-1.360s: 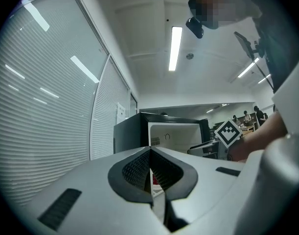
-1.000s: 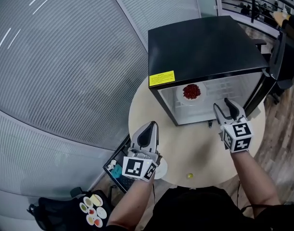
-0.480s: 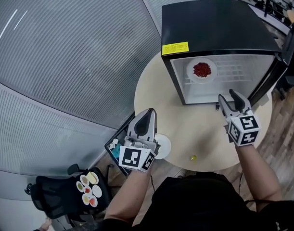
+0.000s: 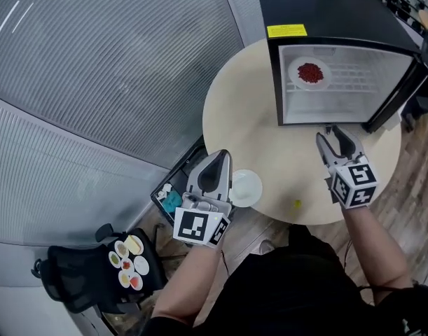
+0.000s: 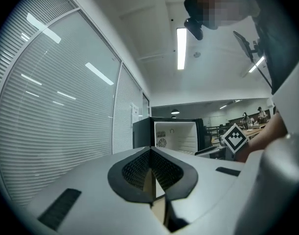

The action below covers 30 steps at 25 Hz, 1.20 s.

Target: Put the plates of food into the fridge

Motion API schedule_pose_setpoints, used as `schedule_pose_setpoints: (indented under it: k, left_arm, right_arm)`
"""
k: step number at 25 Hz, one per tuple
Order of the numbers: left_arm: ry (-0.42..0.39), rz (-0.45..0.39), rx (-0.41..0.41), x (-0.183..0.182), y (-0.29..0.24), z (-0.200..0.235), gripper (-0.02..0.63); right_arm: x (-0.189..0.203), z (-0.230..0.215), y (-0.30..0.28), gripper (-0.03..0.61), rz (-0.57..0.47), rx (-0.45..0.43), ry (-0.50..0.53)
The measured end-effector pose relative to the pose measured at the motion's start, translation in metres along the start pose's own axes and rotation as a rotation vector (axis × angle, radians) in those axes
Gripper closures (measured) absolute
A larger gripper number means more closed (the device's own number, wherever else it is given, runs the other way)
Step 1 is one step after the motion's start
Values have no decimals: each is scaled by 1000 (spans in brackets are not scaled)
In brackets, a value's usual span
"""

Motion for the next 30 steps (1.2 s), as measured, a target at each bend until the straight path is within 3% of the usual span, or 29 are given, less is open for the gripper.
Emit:
schedule_pose_setpoints:
  k: [13, 30]
  left_arm:
    - [-36, 29, 59, 21, 71, 12, 607]
    - [-19, 125, 124, 86, 105, -4, 607]
  right_arm:
    - [31, 75, 59, 371, 53, 25, 6]
    - [131, 140, 109, 371, 194, -13, -7]
Point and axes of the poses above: the fingertips, and each gripper's own axes: y backward along the fingers, z to its left, x out of its underside, the point moved 4 cm from there along y, backward along the fingers, and after that the axes turned 15 degrees about y, right-handed, at the moved point
